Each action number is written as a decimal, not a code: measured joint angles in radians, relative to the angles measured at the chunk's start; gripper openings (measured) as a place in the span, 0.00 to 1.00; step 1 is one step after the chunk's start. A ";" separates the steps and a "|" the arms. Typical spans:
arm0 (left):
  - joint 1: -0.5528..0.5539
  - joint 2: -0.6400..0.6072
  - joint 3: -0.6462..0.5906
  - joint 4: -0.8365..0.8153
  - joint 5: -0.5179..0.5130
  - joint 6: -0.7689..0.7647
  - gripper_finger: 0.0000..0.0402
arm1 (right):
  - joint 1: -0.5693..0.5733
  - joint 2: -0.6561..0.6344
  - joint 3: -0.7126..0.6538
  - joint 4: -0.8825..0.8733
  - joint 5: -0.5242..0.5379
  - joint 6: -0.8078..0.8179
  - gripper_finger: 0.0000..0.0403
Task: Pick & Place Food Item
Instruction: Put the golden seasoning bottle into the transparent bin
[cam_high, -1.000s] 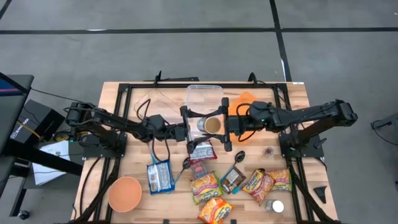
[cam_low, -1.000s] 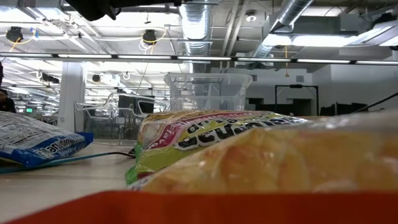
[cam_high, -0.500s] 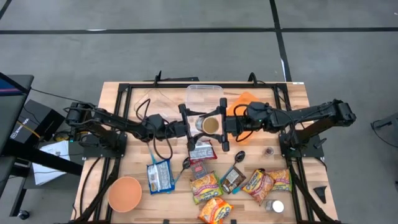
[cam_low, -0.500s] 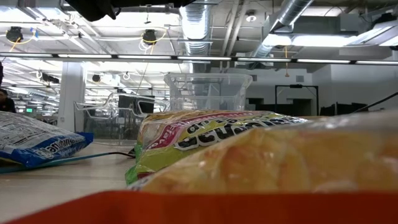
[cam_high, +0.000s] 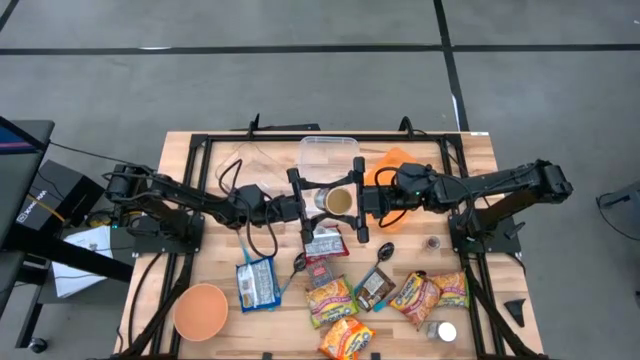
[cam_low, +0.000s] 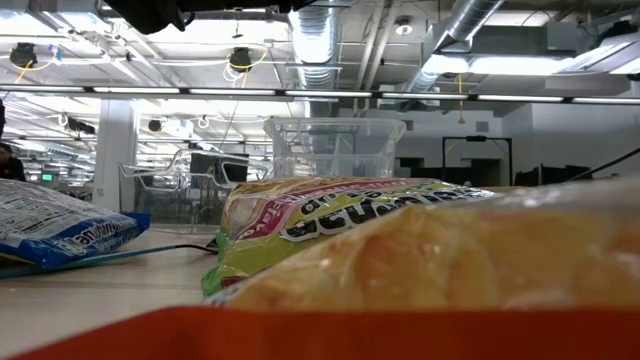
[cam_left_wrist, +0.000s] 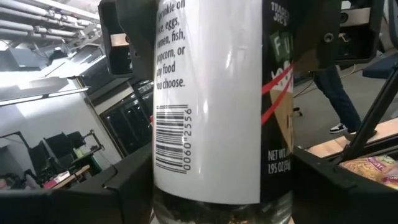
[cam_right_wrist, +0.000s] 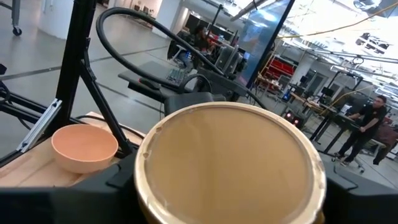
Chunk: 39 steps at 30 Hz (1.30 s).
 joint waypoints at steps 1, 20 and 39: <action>-0.001 0.000 0.000 -0.006 -0.017 -0.003 0.67 | 0.000 0.000 0.000 -0.002 0.002 -0.003 0.71; -0.004 0.000 0.000 -0.173 -0.209 0.032 0.67 | -0.020 -0.008 0.000 -0.123 0.052 0.000 0.96; -0.053 -0.038 0.001 -0.362 -0.381 0.057 0.67 | -0.021 -0.019 0.000 -0.302 0.202 0.019 0.96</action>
